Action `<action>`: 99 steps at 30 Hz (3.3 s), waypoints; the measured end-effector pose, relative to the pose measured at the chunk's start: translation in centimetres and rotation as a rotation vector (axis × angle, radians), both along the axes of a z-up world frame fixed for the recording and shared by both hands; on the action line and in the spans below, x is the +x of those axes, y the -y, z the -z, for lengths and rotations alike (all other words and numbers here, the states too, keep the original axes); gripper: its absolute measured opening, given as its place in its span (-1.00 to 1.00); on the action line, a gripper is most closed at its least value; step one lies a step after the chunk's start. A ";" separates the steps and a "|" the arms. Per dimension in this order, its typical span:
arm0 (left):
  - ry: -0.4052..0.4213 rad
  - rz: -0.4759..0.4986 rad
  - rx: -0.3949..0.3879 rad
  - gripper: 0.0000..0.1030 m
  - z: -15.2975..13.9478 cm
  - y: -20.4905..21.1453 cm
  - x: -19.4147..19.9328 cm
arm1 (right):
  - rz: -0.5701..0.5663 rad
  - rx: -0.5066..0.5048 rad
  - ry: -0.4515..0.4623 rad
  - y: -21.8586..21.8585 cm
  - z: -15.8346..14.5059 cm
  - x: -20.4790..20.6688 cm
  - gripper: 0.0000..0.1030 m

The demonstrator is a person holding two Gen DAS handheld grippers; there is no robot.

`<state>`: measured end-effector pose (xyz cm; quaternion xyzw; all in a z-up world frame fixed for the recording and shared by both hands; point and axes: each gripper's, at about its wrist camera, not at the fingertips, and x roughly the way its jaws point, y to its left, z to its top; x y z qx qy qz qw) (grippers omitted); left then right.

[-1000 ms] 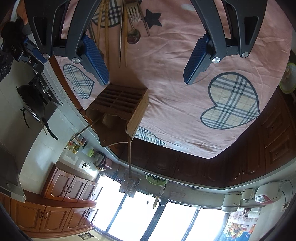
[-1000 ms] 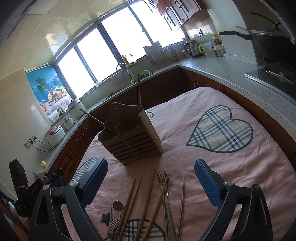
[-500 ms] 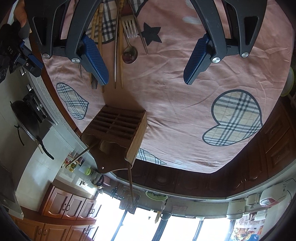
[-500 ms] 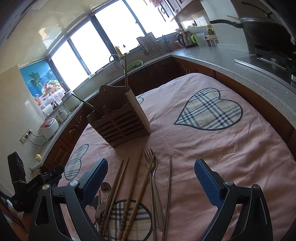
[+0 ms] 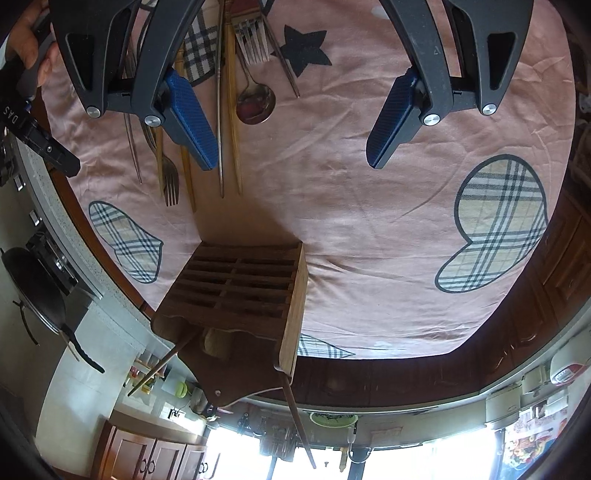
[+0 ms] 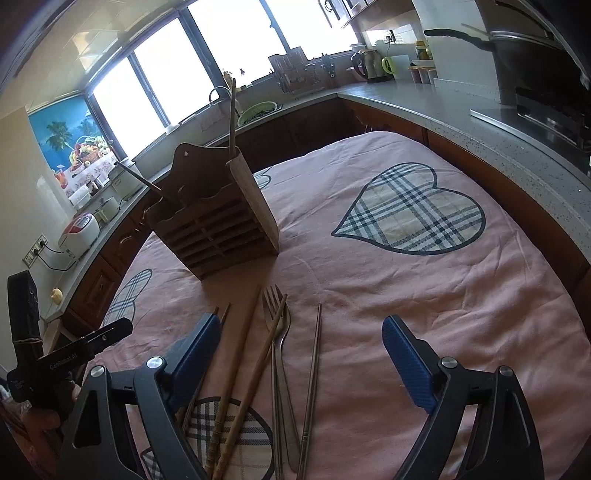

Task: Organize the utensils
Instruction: 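Close the left tool on another chopstick while the right tool grasps a thin chopstick, then lift the left tool's chopstick toward the holder while the right tool carries its chopstick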

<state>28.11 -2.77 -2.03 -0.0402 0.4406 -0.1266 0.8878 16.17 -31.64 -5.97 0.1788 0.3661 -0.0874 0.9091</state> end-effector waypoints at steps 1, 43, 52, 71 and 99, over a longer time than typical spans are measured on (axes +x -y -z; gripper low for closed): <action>-0.016 0.006 0.001 0.58 0.3 0.2 0.4 | 0.002 -0.004 -0.012 0.1 0.2 0.3 0.50; -0.114 0.231 0.237 -0.88 8.2 11.4 9.3 | -0.102 -0.215 -0.272 -1.8 6.3 8.0 -0.64; -0.126 0.210 0.121 -0.92 7.3 9.7 9.0 | -0.089 -0.114 -0.223 -1.0 5.6 7.6 -0.93; 0.052 0.186 -0.088 -0.94 -3.2 1.1 -0.7 | -0.136 -0.038 0.014 -2.4 -3.7 3.0 -0.93; 0.260 0.085 -0.203 -0.94 -9.9 -8.2 -9.8 | -0.147 -0.113 0.186 -5.0 -10.6 -1.3 -0.93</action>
